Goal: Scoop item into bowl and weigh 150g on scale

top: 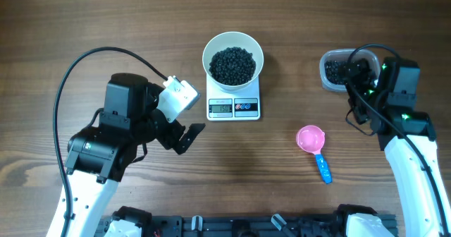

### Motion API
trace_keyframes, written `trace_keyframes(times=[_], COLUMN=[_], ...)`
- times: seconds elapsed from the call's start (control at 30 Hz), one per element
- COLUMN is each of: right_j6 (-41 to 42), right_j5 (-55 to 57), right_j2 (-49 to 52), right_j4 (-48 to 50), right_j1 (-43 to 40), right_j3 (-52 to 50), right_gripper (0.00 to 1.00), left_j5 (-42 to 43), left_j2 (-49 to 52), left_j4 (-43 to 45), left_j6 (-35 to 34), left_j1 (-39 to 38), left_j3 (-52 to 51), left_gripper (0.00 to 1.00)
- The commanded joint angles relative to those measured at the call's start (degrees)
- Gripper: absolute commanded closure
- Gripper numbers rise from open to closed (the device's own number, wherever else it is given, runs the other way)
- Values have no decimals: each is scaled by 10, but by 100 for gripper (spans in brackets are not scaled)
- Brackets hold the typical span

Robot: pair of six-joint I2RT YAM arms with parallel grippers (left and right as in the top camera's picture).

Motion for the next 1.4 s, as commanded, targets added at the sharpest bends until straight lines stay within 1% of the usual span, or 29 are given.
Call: trace_keyframes(times=[0.0, 0.07, 0.13, 0.17, 0.23, 0.3, 0.4, 0.5, 0.6, 0.67, 0.7, 0.73, 0.8, 0.83, 0.9, 0.97, 1.07, 1.13, 1.2, 1.23, 1.3, 1.37], right_j6=[32, 7, -42, -75, -94, -104, -103, -102, -101, -102, -102, -104, -104, -120, -203, -234, -283, -287, -312, -335, -407, -438], right_j5=[-14, -15, -15, -10, 14, 32, 55, 69, 99, 105, 108, 109, 113, 115, 112, 112, 99, 99, 96, 87, 62, 52], right_j2=[-5, -14, -47, -85, -137, -174, -236, -298, -384, -445, -478, -515, -562, -583, -619, -633, -663, -679, -679, -679, -679, -679], right_j4=[-19, -18, -19, -20, -33, -54, -112, -121, -76, -36, -18, 1, 30, 50, 122, 152, 158, 164, 181, 193, 218, 225], right_j1=[-2, -2, -1, -1, -1, 0, 0, 18, 41, 42, 41, 41, 41, 41, 41, 41, 42, 42, 42, 42, 43, 51], right_j3=[7, 7, 7, 7, 7, 7, 4, -21, -101, -161, -190, -221, -269, -290, -333, -353, -374, -389, -400, -404, -414, -423], right_gripper=[0, 0, 0, 0, 0, 0, 0, 0, 0, 0, 2, 0, 0, 0, 0, 0, 0, 0, 0, 0, 0, 0], left_j5=[5, 5, 5, 5, 5, 5, 5, 5, 5, 5, 5, 5, 5, 5, 5, 5, 5, 5, 5, 5, 5, 5], left_j2=[-1, -1, -1, -1, -1, -1, -1, -1, -1, -1, -1, -1, -1, -1, -1, -1, -1, -1, -1, -1, -1, -1], left_j4=[1, 1, 1, 1, 1, 1, 1, 1, 1, 1, 1, 1, 1, 1, 1, 1, 1, 1, 1, 1, 1, 1], left_j6=[-3, -3, -3, -3, -3, -3, -3, -3, -3, -3, -3, -3, -3, -3, -3, -3, -3, -3, -3, -3, -3, -3], left_j1=[4, 4, 4, 4, 4, 4, 4, 4, 4, 4, 4, 4, 4, 4, 4, 4, 4, 4, 4, 4, 4, 4], left_j3=[9, 9, 9, 9, 9, 9, 9, 9, 9, 9, 9, 9, 9, 9, 9, 9, 9, 9, 9, 9, 9, 9], left_gripper=[0, 0, 0, 0, 0, 0, 0, 0, 0, 0, 0, 0, 0, 0, 0, 0, 0, 0, 0, 0, 0, 0])
